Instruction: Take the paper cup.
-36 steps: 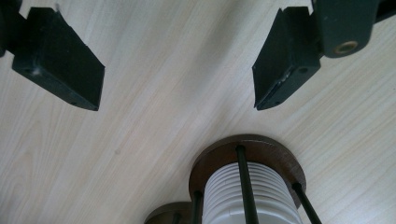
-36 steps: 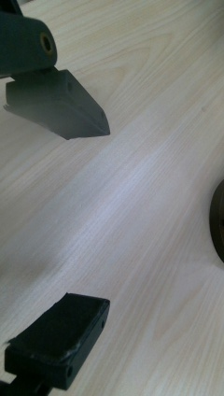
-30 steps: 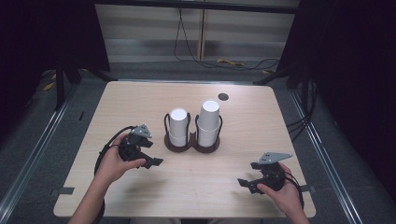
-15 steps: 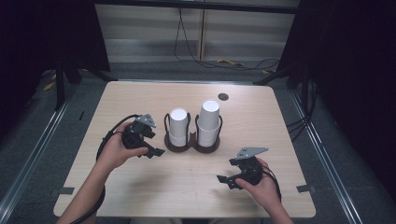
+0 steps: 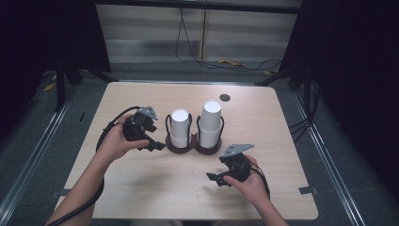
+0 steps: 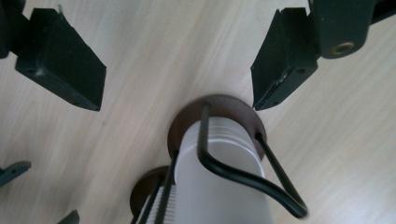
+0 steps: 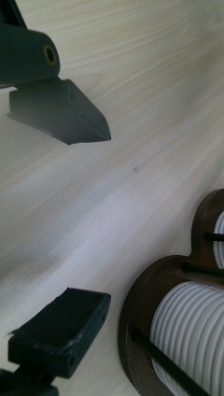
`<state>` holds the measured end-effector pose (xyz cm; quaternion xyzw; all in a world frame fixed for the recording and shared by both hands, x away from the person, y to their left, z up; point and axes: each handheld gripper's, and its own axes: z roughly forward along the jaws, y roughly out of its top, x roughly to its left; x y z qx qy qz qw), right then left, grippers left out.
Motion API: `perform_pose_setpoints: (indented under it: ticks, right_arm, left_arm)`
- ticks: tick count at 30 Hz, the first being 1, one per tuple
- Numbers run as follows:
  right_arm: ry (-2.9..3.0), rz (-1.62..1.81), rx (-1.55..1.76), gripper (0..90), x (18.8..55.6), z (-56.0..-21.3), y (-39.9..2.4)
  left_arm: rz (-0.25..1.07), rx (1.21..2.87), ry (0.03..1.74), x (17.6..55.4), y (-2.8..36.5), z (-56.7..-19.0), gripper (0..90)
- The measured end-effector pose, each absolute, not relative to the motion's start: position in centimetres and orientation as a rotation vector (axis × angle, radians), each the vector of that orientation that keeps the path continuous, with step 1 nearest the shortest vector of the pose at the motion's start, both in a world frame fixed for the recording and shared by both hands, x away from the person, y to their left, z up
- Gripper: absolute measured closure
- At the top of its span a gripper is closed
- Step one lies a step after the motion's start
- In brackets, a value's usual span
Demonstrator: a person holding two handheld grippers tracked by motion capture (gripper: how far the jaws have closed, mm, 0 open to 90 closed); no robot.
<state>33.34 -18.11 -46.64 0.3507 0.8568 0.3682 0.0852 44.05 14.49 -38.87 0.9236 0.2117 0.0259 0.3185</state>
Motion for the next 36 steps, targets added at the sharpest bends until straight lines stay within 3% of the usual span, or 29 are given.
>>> perform_pose_setpoints:
  ticks: [21,36]
  right_arm:
    - [2.549,1.148,1.041,18.6,34.6,-46.5,-16.3]
    - [2.554,1.202,1.008,26.4,35.2,-46.7,-15.0]
  left_arm:
    - [0.093,2.433,0.504,46.9,11.5,-36.0,17.5]
    - [0.106,2.445,0.487,48.8,10.4,-35.8,17.0]
